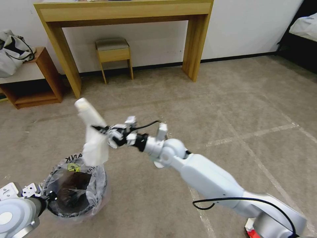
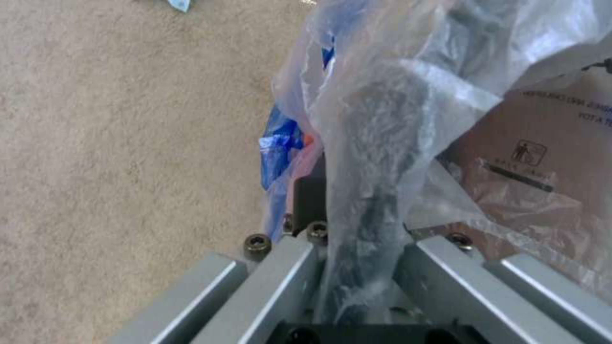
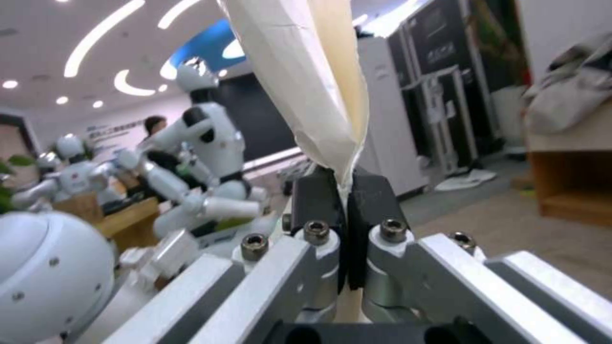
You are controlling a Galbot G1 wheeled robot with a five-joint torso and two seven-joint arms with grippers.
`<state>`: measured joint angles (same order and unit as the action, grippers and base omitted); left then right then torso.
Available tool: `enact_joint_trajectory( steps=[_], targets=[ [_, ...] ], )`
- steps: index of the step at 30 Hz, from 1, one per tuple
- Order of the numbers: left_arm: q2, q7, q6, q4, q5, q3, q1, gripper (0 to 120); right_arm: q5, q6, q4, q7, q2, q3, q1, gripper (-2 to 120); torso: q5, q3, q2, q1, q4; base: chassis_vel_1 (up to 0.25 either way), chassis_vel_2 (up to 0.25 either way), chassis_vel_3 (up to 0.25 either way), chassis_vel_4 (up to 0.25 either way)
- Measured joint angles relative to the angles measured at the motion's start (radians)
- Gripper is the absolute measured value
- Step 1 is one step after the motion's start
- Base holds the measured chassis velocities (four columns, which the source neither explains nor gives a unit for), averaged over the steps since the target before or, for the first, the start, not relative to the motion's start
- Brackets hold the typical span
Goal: Pick up the trash bin and place the garbage on the floor into it.
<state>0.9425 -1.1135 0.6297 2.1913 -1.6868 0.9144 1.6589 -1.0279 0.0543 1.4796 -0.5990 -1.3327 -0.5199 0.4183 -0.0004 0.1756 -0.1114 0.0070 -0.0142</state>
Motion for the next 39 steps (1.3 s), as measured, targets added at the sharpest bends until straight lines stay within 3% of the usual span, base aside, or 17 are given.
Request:
enact_joint_trajectory(
  steps=[8,18,39],
  targets=[
    [-0.011,0.004,-0.001,0.006,0.000,0.026,0.027,0,0.054,0.014,-0.059,-0.028,-0.037,-0.058,0.047,0,0.0003,0.000,0.000,0.000,-0.0002,0.000,0.000,0.000,0.000],
    [0.000,0.004,-0.002,0.017,0.000,0.022,0.025,0,0.082,0.030,-0.116,-0.027,-0.084,-0.103,0.065,0,0.0002,0.000,0.000,0.000,-0.0002,0.000,0.000,0.000,0.000],
    [0.016,0.006,0.003,0.069,0.006,0.034,0.080,0,0.130,0.104,-0.344,-0.026,-0.201,-0.115,0.043,0,0.0004,0.000,0.000,0.000,-0.0001,0.000,0.000,0.000,0.000]
  ],
)
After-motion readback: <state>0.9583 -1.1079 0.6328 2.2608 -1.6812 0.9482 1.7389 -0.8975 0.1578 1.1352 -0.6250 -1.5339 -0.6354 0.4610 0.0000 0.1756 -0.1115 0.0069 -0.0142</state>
